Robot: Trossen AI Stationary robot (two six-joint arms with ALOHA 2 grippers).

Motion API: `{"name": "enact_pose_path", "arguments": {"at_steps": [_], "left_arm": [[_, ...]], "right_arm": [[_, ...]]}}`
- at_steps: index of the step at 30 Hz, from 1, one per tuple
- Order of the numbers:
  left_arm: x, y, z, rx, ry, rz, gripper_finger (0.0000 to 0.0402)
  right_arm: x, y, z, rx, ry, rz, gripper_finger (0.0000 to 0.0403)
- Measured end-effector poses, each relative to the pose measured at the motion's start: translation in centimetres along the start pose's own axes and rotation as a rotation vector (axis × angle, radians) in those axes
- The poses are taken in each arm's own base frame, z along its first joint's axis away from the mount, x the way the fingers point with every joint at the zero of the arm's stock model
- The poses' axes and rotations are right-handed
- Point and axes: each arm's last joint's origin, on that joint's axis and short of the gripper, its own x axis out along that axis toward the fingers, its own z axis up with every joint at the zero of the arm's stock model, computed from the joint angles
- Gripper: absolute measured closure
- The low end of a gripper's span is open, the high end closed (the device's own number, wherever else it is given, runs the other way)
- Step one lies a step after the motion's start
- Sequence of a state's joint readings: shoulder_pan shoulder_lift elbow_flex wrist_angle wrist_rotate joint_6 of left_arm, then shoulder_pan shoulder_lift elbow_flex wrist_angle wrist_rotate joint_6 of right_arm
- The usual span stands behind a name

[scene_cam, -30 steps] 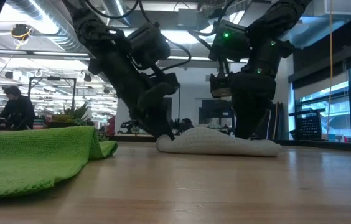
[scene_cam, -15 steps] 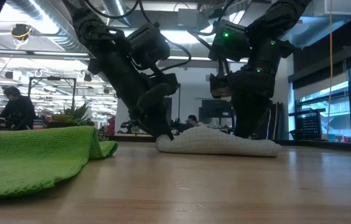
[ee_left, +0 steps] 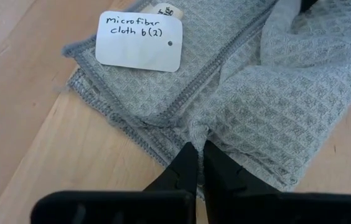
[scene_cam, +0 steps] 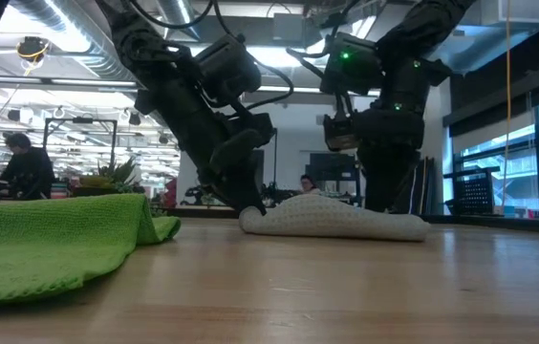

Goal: Roll microfiber towels into tight, uniform cylinder then place into a basket
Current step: Roll the gray microfiber towel

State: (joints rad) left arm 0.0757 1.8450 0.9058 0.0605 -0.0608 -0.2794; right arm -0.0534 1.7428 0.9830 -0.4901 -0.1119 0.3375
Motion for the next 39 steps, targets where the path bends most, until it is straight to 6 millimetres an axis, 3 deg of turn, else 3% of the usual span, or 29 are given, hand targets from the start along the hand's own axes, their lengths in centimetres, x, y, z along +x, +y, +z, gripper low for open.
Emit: {"name": "enact_pose_path", "arguments": {"at_steps": [8,13,19,23,29,39], "left_arm": [[0.0,0.0,0.0,-0.002,0.001,0.001,0.0399],[0.0,0.0,-0.1,-0.002,0.008,0.003,0.0399],[0.0,0.0,-0.1,-0.001,0.011,0.003,0.0399],[0.0,0.0,-0.1,0.001,0.012,0.003,0.0399],[0.0,0.0,-0.2,0.002,0.016,-0.002,0.0399],[0.0,0.0,-0.2,0.001,0.020,-0.019,0.0399]], "right_arm": [[-2.8,0.5,1.6,-0.051,0.040,-0.098,0.0275],[-5.9,0.9,2.4,-0.047,0.068,-0.190,0.0275],[-8.3,2.0,2.4,-0.080,-0.008,-0.158,0.0275],[-6.8,2.5,0.8,-0.131,0.051,-0.147,0.0275],[-3.8,2.3,-0.6,-0.103,-0.024,-0.115,0.0276],[-1.7,0.0,-1.6,-0.076,-0.056,-0.105,0.0276]]}}
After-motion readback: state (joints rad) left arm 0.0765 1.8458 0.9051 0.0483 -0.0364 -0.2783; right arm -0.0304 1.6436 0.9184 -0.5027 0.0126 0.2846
